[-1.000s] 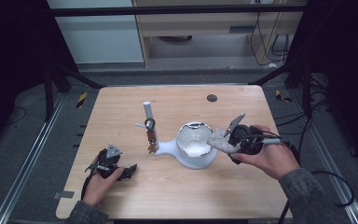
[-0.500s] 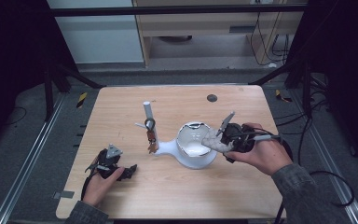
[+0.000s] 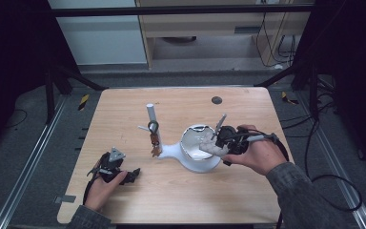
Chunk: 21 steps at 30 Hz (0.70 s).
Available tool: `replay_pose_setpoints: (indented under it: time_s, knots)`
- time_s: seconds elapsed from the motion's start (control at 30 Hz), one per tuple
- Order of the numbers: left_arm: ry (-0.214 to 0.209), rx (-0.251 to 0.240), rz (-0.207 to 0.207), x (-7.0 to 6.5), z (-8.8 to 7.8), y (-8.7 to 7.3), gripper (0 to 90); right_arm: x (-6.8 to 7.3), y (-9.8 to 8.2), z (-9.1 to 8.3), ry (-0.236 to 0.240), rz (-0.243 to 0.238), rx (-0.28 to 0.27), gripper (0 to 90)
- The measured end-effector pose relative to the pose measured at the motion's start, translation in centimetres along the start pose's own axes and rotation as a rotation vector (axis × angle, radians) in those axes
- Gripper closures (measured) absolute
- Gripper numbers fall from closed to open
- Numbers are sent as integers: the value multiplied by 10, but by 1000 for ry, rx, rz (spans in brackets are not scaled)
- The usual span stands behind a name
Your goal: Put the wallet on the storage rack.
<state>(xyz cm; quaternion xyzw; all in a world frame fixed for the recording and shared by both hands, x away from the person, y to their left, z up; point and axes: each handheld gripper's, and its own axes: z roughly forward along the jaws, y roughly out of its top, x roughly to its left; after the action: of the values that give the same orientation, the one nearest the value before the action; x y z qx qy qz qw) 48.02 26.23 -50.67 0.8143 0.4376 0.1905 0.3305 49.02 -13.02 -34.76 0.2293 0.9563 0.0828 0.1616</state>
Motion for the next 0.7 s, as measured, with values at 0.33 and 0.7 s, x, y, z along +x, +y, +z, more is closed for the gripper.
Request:
replay_pose_setpoints:
  time_s: [0.33, 0.7]
  knots:
    - [-1, 0, 7, 0, 0, 0, 32, 3, 17, 13, 7, -26, 37, 303]
    - [-4, 1, 7, -1, 0, 1, 32, 4, 31, 23, 17, -39, 52, 302]
